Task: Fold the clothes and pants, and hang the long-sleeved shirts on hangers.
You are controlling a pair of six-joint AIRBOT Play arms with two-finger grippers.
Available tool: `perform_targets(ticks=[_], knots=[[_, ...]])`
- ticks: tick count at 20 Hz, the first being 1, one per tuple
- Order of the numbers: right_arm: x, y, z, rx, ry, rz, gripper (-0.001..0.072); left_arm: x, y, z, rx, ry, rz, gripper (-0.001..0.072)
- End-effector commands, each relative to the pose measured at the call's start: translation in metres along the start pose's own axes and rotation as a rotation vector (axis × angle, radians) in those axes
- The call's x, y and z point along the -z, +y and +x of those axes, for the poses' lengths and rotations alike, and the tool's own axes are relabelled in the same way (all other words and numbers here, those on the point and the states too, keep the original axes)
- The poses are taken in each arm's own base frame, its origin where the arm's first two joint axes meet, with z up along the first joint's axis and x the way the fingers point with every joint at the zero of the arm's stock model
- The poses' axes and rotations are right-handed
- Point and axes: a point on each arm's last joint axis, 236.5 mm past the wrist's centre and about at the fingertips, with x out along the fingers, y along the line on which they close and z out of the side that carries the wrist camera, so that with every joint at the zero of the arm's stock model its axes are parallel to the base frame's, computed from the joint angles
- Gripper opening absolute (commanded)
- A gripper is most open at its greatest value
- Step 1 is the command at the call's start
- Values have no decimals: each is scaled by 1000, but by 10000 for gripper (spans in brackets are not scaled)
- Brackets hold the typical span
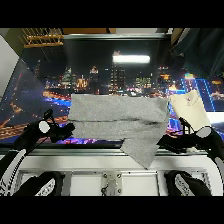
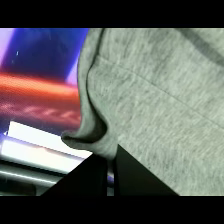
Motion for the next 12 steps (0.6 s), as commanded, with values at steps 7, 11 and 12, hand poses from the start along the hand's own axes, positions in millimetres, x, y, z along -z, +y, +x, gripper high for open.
perform_targets(ticks=[7,11,12], knots=[[33,37,41,-46,161,-108,357,0,0,0,-4,-1,10,7],[31,41,30,-46,140,-172,19,4,9,-4,-19,26,-7,7],[34,41,21,-30,151,-205,19,4,11,-11,-15,24,10,8]])
